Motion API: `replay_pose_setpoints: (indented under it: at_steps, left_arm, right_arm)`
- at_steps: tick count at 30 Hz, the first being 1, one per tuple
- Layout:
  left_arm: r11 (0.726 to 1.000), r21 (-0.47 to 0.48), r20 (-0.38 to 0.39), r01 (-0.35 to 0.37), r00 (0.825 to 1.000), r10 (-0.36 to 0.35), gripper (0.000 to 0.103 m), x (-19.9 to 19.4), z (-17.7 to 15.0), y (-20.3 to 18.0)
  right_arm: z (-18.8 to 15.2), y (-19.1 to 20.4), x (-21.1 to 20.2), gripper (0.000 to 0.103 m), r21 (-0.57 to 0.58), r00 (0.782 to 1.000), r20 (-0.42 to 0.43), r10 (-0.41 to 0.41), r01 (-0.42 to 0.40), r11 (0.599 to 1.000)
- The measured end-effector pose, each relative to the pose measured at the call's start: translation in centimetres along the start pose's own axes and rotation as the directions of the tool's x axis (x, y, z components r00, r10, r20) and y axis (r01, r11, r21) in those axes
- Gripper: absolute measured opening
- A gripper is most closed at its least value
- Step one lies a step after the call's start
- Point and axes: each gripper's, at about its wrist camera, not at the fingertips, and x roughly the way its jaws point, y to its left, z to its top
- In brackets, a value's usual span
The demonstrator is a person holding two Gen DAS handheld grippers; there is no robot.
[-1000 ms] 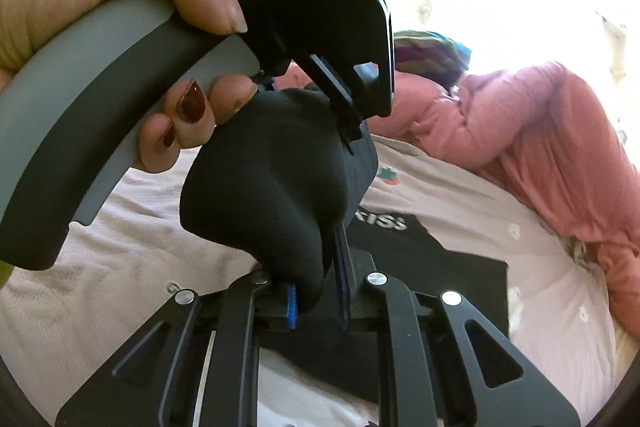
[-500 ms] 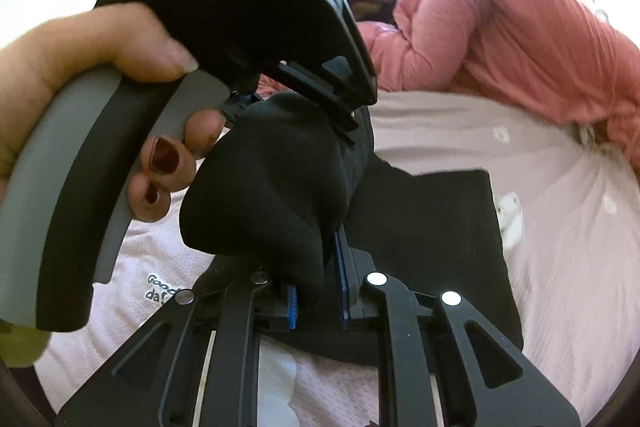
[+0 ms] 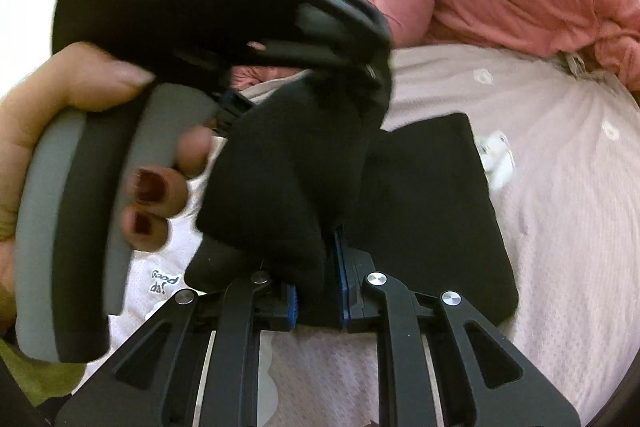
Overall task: Fold small clothes
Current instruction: 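Open the left tool and pull it back while the right tool holds the fold, then press the folded edge down with the right tool, then open it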
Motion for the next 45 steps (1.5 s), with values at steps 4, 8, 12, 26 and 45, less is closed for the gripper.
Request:
replay_pose_setpoints:
  at_steps: [4,8,12,26,45]
  left_arm:
    - [0.999,-0.052,0.067,0.01,0.998,-0.007,0.055,-1.7,-0.7,2.0]
    - [0.994,-0.112,0.093,-0.01,0.996,0.02,0.055,-2.8,-1.8,5.1]
    - [0.989,-0.122,0.07,-0.088,0.993,0.098,0.054,-2.6,-3.2,7.0]
    - [0.981,0.033,0.104,-0.191,0.977,0.186,0.055,-2.0,-7.0,6.3]
    - [0.983,0.049,0.11,-0.179,0.979,0.173,0.057,-2.4,-7.4,6.1]
  right_arm:
    - [-0.6,-1.9,-0.3,0.018,0.086,1.0,-0.026,-0.004,0.006,0.996]
    - [-1.1,-4.0,-0.8,0.03,0.164,0.999,-0.047,0.005,0.003,0.986]
    - [-1.4,-4.6,-1.8,0.039,0.165,0.998,-0.059,0.027,-0.017,0.986]
    - [5.4,-8.1,-1.5,0.074,0.193,0.993,-0.106,0.06,-0.038,0.98]
    - [8.4,-9.0,6.9,0.042,0.186,0.968,-0.245,0.062,-0.016,0.982]
